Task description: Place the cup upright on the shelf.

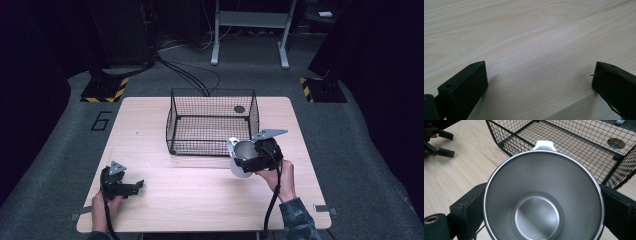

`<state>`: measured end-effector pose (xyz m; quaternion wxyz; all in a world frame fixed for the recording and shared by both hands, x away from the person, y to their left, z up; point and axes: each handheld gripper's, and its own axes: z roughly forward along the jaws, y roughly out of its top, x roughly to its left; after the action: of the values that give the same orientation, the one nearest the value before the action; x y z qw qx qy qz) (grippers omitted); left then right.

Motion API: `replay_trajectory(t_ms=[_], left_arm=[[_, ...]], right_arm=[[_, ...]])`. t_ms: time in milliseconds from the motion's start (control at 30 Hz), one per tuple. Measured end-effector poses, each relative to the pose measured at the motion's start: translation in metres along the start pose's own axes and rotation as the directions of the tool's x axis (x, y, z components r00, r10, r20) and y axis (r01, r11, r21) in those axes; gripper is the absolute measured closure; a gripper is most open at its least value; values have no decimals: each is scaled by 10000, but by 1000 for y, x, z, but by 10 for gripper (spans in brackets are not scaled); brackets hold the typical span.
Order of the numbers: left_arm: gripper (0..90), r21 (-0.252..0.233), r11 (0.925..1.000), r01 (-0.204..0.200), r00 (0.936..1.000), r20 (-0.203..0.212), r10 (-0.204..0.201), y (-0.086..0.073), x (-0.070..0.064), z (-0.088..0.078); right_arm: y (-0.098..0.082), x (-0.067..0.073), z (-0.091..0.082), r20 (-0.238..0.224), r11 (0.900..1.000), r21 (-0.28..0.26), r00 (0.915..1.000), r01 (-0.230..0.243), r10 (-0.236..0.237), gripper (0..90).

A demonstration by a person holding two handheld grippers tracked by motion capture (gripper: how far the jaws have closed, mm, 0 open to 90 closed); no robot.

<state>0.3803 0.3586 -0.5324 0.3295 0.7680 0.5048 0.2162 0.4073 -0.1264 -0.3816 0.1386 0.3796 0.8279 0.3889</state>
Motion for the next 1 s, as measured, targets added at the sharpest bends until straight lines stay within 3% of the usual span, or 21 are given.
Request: replay_trajectory(t_ms=[1000], left_arm=[[2, 33, 10000, 1, 10000, 14, -1, 0, 0, 0]], right_arm=[[52, 1, -6, -137, 9975, -471, 9985, 518, -525, 59]])
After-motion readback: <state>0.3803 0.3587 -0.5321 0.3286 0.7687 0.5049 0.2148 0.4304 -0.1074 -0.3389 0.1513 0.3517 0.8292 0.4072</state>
